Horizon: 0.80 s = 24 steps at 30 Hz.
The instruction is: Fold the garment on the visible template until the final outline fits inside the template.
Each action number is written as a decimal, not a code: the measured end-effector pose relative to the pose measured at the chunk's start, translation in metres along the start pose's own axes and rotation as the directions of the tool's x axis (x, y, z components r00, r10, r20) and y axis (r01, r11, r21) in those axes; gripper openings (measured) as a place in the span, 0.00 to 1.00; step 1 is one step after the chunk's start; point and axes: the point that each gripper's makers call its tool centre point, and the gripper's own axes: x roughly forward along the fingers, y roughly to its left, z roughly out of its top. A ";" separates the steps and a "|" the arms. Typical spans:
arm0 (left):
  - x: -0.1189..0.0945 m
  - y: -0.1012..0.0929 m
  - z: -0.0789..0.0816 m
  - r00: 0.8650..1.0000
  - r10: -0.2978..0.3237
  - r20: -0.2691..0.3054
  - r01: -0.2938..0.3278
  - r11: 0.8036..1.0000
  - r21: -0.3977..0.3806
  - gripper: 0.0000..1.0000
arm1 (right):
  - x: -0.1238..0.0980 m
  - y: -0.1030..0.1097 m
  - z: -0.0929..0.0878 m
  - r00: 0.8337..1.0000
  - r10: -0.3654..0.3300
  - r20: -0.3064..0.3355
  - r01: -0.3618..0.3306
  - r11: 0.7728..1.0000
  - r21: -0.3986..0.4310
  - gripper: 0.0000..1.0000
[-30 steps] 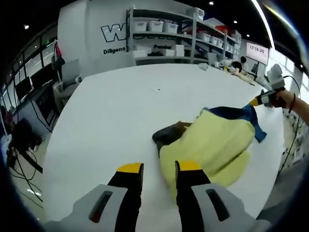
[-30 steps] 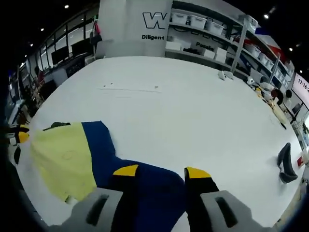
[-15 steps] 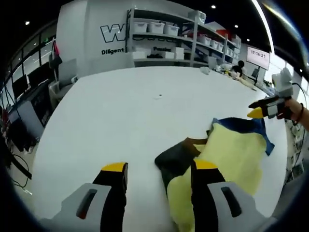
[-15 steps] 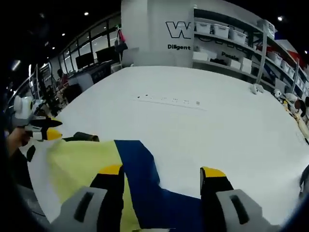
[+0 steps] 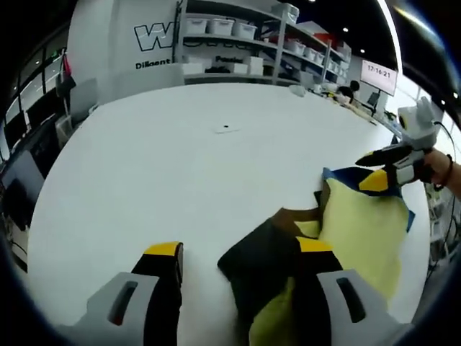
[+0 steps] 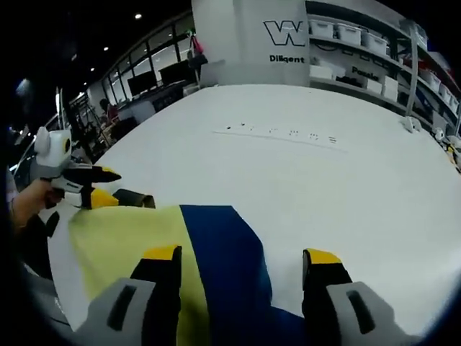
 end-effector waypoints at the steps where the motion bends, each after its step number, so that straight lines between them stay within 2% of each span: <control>1: 0.002 0.001 -0.001 1.000 0.002 -0.004 -0.002 1.000 0.001 0.51 | 0.001 0.000 -0.002 1.000 0.001 -0.008 -0.001 1.000 0.008 0.64; 3: 0.004 -0.003 -0.005 1.000 -0.006 -0.021 0.006 1.000 0.003 0.49 | 0.001 0.002 -0.007 1.000 0.006 -0.030 -0.005 0.999 0.039 0.55; 4: 0.004 -0.003 -0.003 1.000 -0.002 -0.010 0.002 0.999 0.050 0.46 | 0.001 0.002 -0.007 1.000 0.006 -0.026 -0.005 0.999 0.039 0.50; 6: 0.001 -0.006 -0.007 0.999 0.001 -0.049 0.004 0.995 0.098 0.34 | 0.003 0.004 -0.010 1.000 0.011 -0.028 -0.010 0.999 0.037 0.41; 8: 0.001 -0.008 -0.006 0.999 0.006 -0.044 -0.002 0.996 0.092 0.24 | 0.003 0.003 -0.013 0.999 0.001 -0.033 0.000 0.999 0.033 0.32; 12: 0.000 -0.012 -0.009 0.998 0.002 -0.057 0.003 0.995 0.097 0.05 | 0.002 0.001 -0.016 0.999 -0.013 -0.040 0.014 1.000 0.010 0.03; 16: 0.000 -0.012 -0.011 0.998 0.012 -0.063 -0.005 0.994 0.112 0.02 | 0.000 -0.003 -0.016 0.999 -0.035 -0.024 0.035 0.999 0.007 0.00; 18: -0.002 -0.011 -0.011 0.998 0.021 -0.063 -0.013 0.993 0.119 0.02 | -0.003 -0.005 -0.017 0.998 -0.050 -0.033 0.049 0.998 -0.026 0.00; 22: -0.008 -0.007 -0.010 0.998 0.038 -0.056 -0.030 0.991 0.130 0.01 | -0.007 -0.003 -0.017 0.998 -0.047 -0.033 0.046 0.998 -0.036 0.00; 23: -0.015 -0.001 -0.006 0.997 0.072 -0.041 -0.064 0.984 0.167 0.01 | -0.015 -0.007 -0.016 0.998 -0.064 -0.028 0.062 0.996 -0.062 0.00; 24: -0.019 0.001 -0.003 0.997 0.078 -0.030 -0.071 0.982 0.177 0.01 | -0.018 -0.008 -0.015 0.997 -0.071 -0.024 0.069 0.995 -0.076 0.00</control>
